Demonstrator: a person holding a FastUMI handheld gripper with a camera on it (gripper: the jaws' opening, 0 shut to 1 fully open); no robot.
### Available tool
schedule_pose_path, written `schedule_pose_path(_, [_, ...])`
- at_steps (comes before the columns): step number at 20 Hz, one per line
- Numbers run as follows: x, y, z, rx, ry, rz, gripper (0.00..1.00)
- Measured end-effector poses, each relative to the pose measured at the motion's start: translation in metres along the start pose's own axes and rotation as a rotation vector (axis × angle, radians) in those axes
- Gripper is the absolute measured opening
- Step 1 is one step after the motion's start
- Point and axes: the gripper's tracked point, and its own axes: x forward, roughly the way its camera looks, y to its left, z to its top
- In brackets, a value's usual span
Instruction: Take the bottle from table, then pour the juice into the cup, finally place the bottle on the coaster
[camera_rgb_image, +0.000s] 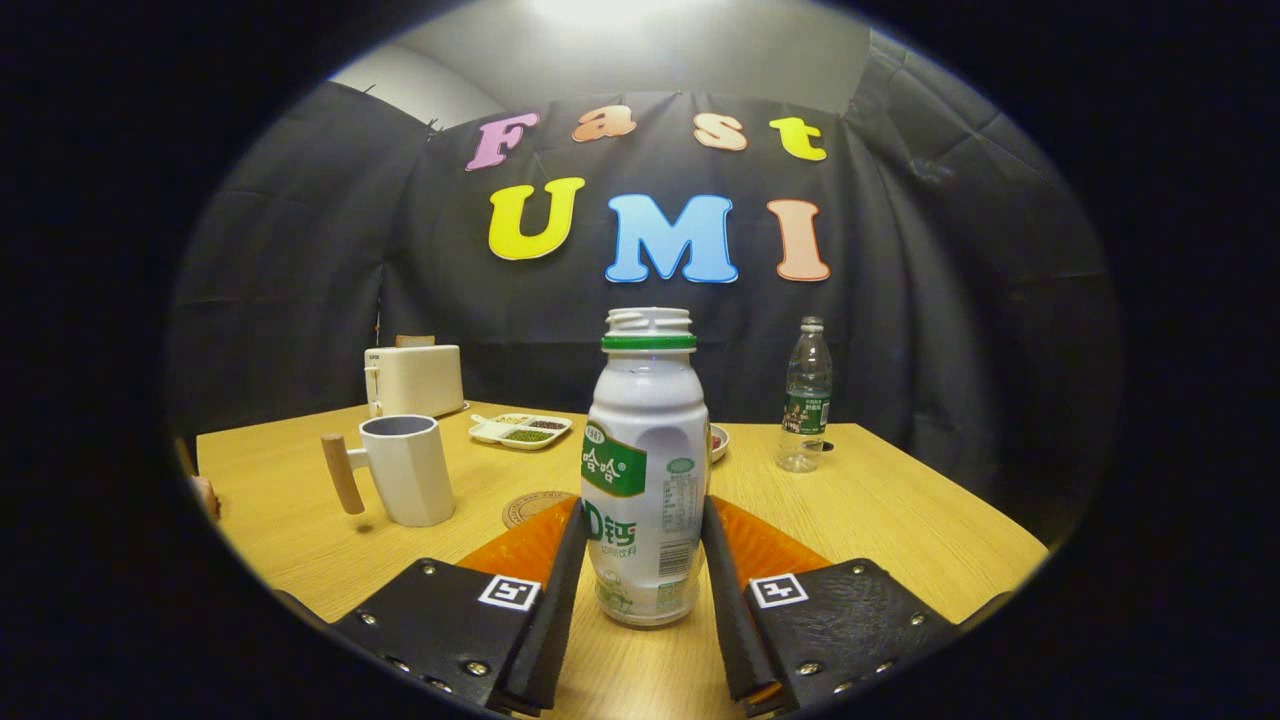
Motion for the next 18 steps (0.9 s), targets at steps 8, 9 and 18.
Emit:
schedule_pose_path(8, [0.009, 0.016, 0.003, -0.167, 0.014, -0.045, 0.62])
schedule_pose_path(9, [0.012, 0.018, 0.002, -0.197, 0.022, -0.049, 0.62])
schedule_pose_path(18, [0.029, 0.033, 0.046, -0.587, -0.016, -0.140, 0.62])
